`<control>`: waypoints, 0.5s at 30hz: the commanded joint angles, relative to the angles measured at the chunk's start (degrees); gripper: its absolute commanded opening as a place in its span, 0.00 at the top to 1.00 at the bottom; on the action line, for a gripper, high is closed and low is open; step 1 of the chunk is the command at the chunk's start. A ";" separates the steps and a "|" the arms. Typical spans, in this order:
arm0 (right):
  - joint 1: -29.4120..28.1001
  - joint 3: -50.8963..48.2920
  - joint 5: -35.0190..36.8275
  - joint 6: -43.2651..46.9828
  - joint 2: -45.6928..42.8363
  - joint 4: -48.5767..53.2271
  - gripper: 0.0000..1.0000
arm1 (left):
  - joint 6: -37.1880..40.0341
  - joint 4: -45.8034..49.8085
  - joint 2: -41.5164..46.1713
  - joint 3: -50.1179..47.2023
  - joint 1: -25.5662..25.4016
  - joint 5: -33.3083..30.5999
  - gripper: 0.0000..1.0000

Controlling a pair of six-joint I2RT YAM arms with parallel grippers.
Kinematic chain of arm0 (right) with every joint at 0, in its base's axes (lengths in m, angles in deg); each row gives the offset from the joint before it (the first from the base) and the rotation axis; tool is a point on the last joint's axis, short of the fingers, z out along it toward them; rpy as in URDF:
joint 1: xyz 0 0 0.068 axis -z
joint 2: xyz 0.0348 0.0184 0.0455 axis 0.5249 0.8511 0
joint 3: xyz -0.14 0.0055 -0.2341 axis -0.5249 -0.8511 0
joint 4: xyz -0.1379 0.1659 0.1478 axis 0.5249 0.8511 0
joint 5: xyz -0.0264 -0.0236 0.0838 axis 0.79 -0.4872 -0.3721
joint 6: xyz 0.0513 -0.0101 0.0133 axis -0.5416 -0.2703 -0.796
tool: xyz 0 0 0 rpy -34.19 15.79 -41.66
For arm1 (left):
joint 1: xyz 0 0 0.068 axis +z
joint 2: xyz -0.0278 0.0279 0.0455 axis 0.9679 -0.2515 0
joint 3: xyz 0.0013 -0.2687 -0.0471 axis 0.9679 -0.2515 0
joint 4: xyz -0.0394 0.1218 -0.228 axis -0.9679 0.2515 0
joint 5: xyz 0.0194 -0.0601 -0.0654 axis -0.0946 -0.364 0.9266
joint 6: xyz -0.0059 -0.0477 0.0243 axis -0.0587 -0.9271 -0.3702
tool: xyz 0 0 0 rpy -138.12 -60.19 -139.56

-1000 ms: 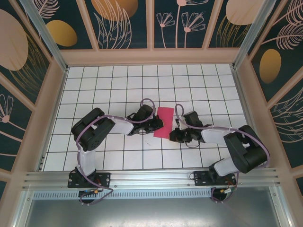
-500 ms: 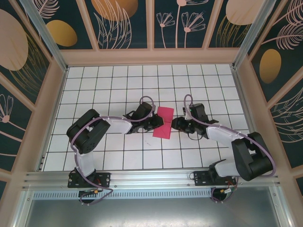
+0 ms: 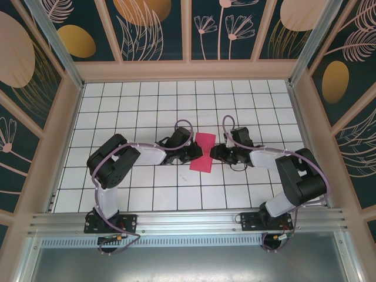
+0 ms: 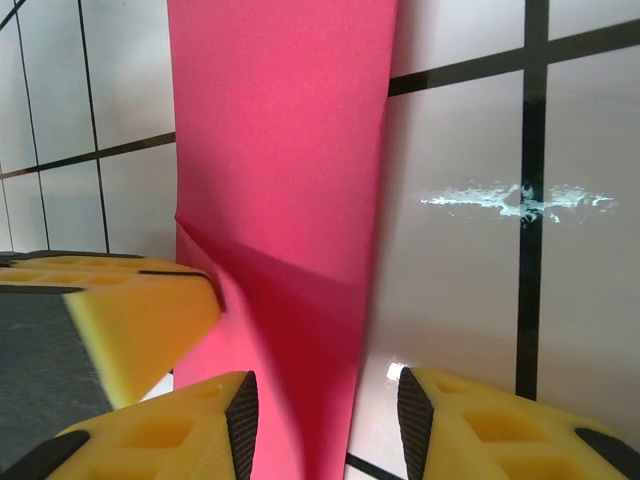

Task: Fold a paper plane with a square sheet of paper (pick it up from the middle)
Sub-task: Fold the triangle a second time at the center of the table.

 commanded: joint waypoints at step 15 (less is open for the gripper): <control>0.33 4.07 -4.09 -0.81 5.65 -4.79 0.63 | 0.81 1.58 -1.88 0.75 0.24 1.19 0.91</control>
